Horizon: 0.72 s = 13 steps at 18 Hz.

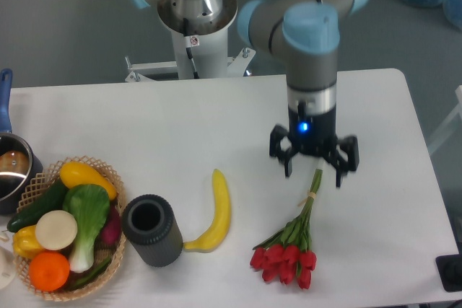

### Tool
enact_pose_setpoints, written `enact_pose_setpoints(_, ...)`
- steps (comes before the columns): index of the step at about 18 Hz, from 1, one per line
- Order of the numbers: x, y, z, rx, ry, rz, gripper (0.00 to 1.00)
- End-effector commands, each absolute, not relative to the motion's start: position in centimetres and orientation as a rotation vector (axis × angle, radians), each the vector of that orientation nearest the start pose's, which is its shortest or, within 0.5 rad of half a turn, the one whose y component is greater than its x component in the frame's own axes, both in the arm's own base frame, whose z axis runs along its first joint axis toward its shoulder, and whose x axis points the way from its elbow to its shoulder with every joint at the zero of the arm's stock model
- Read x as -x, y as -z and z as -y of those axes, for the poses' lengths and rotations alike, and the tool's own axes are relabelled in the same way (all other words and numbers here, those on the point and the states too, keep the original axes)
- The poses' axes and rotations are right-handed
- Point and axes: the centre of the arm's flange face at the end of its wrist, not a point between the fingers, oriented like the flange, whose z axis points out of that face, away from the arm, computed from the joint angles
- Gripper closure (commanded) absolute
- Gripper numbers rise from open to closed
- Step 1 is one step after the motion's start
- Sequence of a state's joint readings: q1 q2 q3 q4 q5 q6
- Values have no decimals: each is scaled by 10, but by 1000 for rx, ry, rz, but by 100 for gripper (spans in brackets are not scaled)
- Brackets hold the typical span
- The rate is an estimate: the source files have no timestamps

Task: Place the flowers on the table
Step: 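Raise the open gripper up away from the tulips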

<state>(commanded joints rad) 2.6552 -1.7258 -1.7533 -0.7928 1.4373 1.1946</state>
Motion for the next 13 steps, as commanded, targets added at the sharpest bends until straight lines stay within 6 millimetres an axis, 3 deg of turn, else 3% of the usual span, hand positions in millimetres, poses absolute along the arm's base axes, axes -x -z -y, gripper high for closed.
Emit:
enact_pose_setpoints(5, 435, -411, -371, 2851, -421, -458, 0)
enact_pose_setpoints(8, 435, -418, -353, 2870, -391, -507, 0)
enact_pose_setpoints(13, 439, -422, -351, 2874, -389, -505, 0)
